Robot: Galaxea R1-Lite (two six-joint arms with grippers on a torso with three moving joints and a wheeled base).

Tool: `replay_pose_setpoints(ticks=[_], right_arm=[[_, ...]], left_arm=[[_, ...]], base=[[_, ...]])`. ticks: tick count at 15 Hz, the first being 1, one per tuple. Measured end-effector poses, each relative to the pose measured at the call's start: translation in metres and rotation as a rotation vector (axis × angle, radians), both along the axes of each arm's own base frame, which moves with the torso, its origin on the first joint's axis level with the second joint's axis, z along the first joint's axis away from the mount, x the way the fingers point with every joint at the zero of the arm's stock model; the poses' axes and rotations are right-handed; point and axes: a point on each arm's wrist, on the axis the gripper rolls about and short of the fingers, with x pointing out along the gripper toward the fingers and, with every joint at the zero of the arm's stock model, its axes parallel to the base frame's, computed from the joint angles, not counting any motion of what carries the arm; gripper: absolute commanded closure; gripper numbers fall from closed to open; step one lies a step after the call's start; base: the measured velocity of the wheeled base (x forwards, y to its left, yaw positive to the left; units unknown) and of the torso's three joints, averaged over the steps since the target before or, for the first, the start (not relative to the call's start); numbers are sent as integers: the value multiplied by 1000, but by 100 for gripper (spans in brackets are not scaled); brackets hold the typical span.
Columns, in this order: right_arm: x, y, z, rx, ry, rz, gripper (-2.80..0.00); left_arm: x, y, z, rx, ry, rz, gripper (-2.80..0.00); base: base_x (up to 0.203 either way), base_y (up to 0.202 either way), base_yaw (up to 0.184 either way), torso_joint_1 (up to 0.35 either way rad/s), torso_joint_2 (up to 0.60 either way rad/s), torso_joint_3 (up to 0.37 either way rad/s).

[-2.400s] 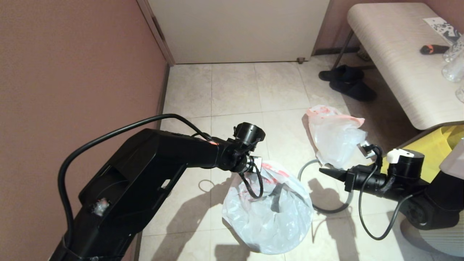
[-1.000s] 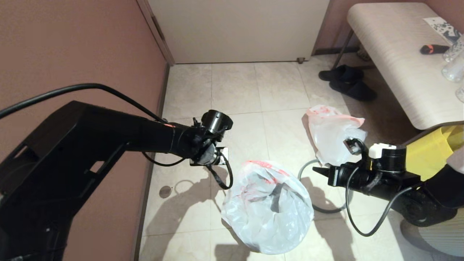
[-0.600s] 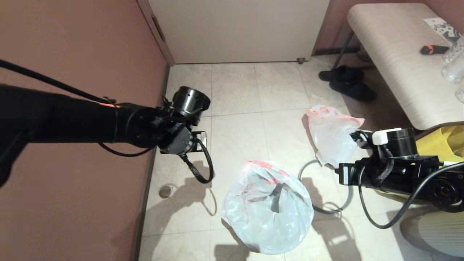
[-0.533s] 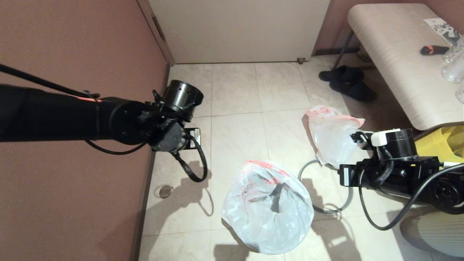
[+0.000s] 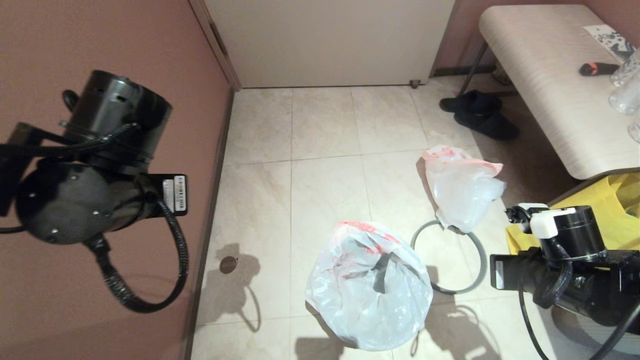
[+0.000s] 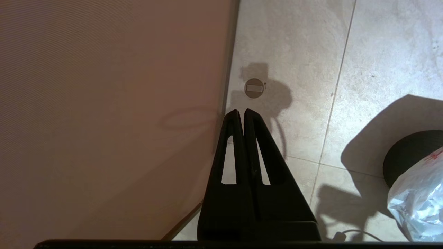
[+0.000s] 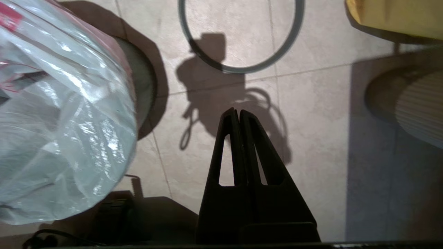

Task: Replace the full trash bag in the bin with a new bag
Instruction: Place the trash can ring on the trash can

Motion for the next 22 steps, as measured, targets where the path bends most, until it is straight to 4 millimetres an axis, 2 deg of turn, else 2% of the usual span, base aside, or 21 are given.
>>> replay_pose_setpoints(ticks=[4,11,13,15,19,22], right_arm=[[-26,-8,-5,-25,13,-23,0],[-41,-8,-5,-16,-1,-59,0],[-44,-9,-4,-15,-8,-65,0],[-46,-10,-2,-10,-18,-65,0],[-49,-10,1,-1,-31,-62,0],[-52,-11,2,3,-38,-59,0]], left_arm=[[-36,30,3,62,-26,104,0],[-63,87,12,181,-20,437,0],[-82,99,17,170,-55,511,0],[-109,106,18,143,-112,544,0],[-170,113,8,36,-236,482,0],[-205,112,3,-115,-308,207,0]], base=[[0,0,0,0,0,0],[0,0,0,0,0,0],[0,0,0,0,0,0],[0,0,0,0,0,0],[0,0,0,0,0,0],[0,0,0,0,0,0]])
